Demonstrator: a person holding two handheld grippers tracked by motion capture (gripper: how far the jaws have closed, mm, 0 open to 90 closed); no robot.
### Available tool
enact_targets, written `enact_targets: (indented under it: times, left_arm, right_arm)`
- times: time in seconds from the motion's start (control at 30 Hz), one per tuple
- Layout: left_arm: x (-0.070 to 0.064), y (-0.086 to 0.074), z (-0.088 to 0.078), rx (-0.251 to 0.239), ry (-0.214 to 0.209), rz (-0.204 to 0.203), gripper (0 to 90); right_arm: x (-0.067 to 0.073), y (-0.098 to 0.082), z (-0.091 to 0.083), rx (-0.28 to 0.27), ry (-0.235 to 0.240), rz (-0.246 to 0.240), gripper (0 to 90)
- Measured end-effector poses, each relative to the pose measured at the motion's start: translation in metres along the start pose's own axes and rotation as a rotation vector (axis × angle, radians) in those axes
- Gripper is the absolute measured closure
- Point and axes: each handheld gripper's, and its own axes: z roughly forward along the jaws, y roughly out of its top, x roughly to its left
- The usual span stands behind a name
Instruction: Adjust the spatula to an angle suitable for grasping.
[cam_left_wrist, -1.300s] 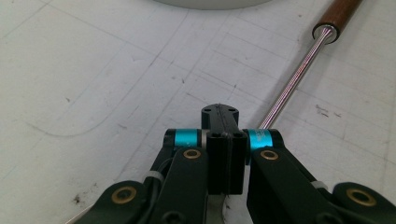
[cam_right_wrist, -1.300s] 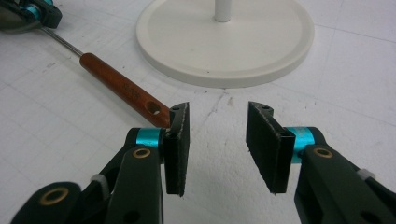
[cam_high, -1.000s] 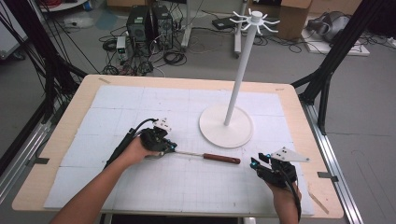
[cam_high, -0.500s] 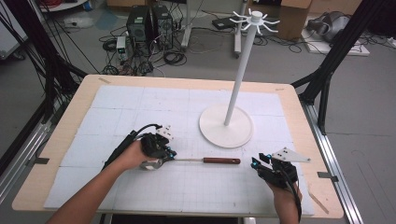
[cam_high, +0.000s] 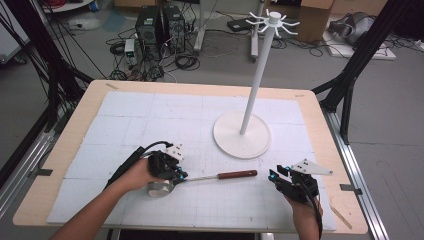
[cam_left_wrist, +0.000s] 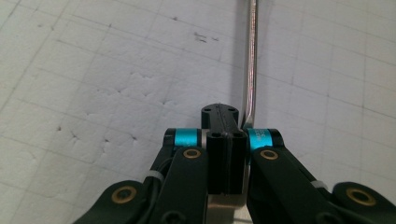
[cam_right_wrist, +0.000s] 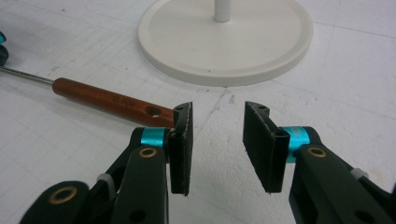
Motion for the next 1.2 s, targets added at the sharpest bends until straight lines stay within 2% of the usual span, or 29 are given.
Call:
enact_targets:
  times: [0.1,0.43,0.47,0.5,0.53,0.57,0.6,0.63,0.67,0.7,0.73,0.77,0.8,0.83,0.87,0.97,1.13,1.2]
  left_arm:
    - [-0.006,0.0,-0.003,-0.005,-0.01,0.019,89.6]
    - [-0.011,0.0,-0.007,-0.015,-0.04,0.018,89.6]
    - [-0.011,-0.001,-0.007,-0.019,-0.037,0.018,89.6]
    - [-0.011,-0.001,-0.007,-0.017,-0.039,0.015,89.6]
    - [-0.009,-0.002,-0.008,-0.022,-0.031,0.002,89.3]
    - [-0.009,-0.002,-0.008,-0.022,-0.031,0.002,85.7]
    - [-0.006,-0.004,-0.012,-0.068,-0.001,-0.03,83.3]
    - [-0.006,-0.004,-0.012,-0.068,-0.001,-0.03,82.3]
    - [-0.001,-0.009,-0.021,-0.123,0.026,-0.069,80.3]
    - [-0.001,-0.009,-0.021,-0.123,0.026,-0.069,80.1]
    - [0.004,-0.015,-0.03,-0.18,0.064,-0.106,79.2]
    - [0.004,-0.015,-0.03,-0.18,0.064,-0.106,78.7]
    - [0.007,-0.018,-0.035,-0.201,0.082,-0.124,78.7]
    - [0.011,-0.024,-0.044,-0.241,0.115,-0.147,77.9]
    - [0.011,-0.024,-0.044,-0.241,0.115,-0.147,77.3]
    - [0.014,-0.037,-0.058,-0.297,0.177,-0.18,75.7]
    - [0.015,-0.052,-0.064,-0.322,0.209,-0.204,75.7]
    - [0.016,-0.062,-0.069,-0.332,0.224,-0.219,75.7]
  right_arm:
    - [0.001,0.0,0.001,0.003,0.004,-0.003,63.6]
    - [0.0,-0.001,0.005,0.017,0.007,0.009,66.3]
    - [0.0,-0.001,0.007,0.019,0.003,0.007,68.5]
    - [-0.002,-0.002,0.011,0.029,-0.012,0.02,77.8]
    - [-0.003,-0.002,0.013,0.034,-0.016,0.029,82.7]
    - [-0.003,-0.002,0.013,0.034,-0.016,0.029,82.7]
    - [-0.004,-0.001,0.02,0.047,-0.028,0.032,88.9]
    - [-0.004,-0.001,0.023,0.057,-0.031,0.035,89.7]
    - [-0.003,-0.001,0.025,0.063,-0.025,0.041,89.6]
    - [-0.002,-0.001,0.028,0.069,-0.019,0.045,89.6]
    - [-0.001,-0.001,0.031,0.083,-0.014,0.043,89.7]
    - [0.001,-0.001,0.034,0.098,-0.011,0.036,89.7]
    - [0.001,-0.001,0.034,0.098,-0.011,0.036,89.7]
    - [0.006,0.0,0.04,0.121,-0.006,0.021,89.7]
    - [0.008,0.001,0.043,0.133,-0.007,0.016,89.7]
    - [0.013,0.003,0.049,0.156,0.0,0.009,89.7]
    - [0.019,0.006,0.056,0.176,-0.007,-0.01,89.7]
    - [0.019,0.006,0.056,0.168,0.001,0.017,89.7]
